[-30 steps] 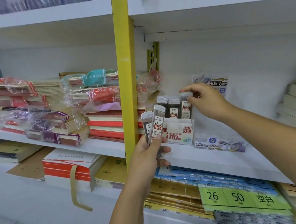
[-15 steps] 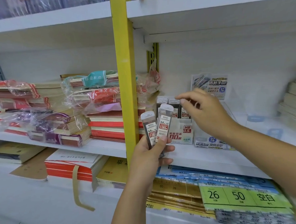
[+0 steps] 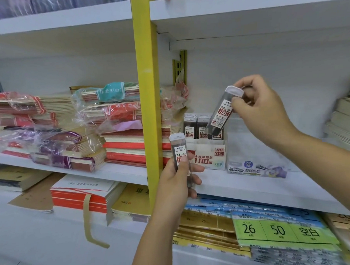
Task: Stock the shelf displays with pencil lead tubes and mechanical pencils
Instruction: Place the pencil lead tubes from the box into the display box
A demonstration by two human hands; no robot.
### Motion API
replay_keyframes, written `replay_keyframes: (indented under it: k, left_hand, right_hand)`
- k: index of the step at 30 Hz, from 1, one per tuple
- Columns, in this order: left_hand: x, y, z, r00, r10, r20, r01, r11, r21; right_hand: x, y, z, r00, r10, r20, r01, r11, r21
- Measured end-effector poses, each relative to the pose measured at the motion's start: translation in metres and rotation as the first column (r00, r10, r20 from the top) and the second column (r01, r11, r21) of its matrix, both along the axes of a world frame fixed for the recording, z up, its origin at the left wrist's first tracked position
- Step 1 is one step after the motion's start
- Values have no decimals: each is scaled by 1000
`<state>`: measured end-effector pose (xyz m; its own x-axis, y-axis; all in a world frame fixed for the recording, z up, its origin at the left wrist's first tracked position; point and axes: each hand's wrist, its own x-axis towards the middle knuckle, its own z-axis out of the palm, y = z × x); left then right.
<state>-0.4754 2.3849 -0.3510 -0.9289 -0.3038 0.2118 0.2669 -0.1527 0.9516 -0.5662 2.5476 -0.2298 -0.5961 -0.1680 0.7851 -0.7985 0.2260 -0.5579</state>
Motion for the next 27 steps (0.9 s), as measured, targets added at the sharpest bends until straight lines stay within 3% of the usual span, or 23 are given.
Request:
replay_keyframes:
  k: [6,12,19,27]
  left_hand:
    - [0,-3,-1,1000,11,3,-11,1000,-9]
    - [1,-4,0,1000,16,10,-16,1000,-1]
    - [1,-3,0,1000,19,13,-19,1000,-9]
    - [4,-5,1,1000,-26,-10,26,998,-57]
  right_hand:
    - [-21,1,-3,964,-181,-193,241,902,359]
    - [-40,-1,-11,967,-195,-165,251,848,466]
    - [-52,-6,-11,971,-201,-128,238,858,455]
    - [-59,-2,-24,918,-332,-218,396,727,561]
